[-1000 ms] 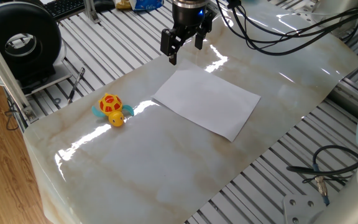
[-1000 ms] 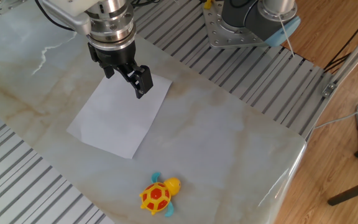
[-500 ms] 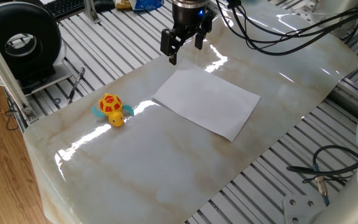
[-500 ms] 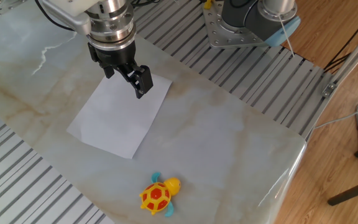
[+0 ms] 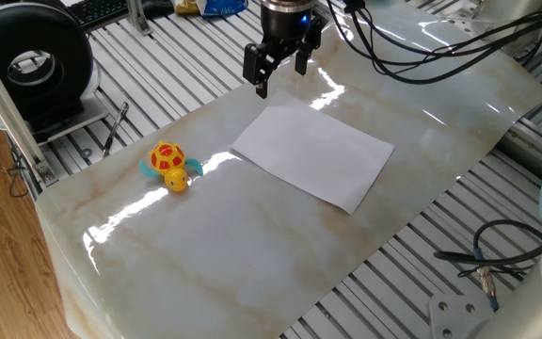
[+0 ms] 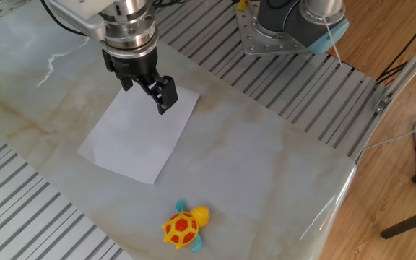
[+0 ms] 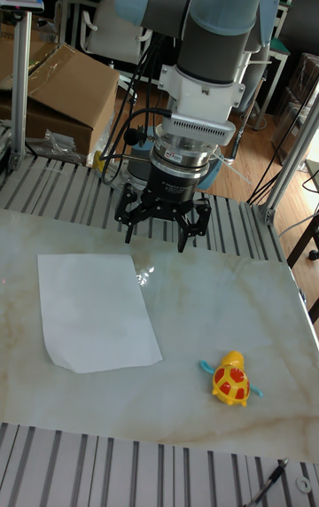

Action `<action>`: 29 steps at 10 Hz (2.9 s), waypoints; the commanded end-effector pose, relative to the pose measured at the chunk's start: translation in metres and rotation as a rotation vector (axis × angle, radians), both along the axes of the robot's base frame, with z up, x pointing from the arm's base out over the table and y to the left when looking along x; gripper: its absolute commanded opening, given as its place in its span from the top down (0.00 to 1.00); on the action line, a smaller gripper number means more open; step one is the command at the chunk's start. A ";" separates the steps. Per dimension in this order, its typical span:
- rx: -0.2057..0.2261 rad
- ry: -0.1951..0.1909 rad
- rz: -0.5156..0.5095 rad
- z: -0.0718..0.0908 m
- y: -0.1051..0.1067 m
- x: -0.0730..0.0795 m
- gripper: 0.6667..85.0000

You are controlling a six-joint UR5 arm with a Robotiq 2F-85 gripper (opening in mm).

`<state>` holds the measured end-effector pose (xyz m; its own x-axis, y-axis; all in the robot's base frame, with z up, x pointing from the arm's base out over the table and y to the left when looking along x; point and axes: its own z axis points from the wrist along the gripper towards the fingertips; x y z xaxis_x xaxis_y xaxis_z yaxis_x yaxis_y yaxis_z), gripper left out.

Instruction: Flip over and spread out the paper that is laid flat on the table

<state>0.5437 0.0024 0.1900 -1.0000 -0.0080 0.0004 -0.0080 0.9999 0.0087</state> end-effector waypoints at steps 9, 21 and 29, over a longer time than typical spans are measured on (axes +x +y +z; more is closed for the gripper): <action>-0.045 -0.139 0.180 0.000 0.000 0.038 0.76; -0.030 -0.089 0.265 -0.002 0.000 0.025 0.74; 0.007 -0.083 0.400 -0.039 -0.017 0.033 0.58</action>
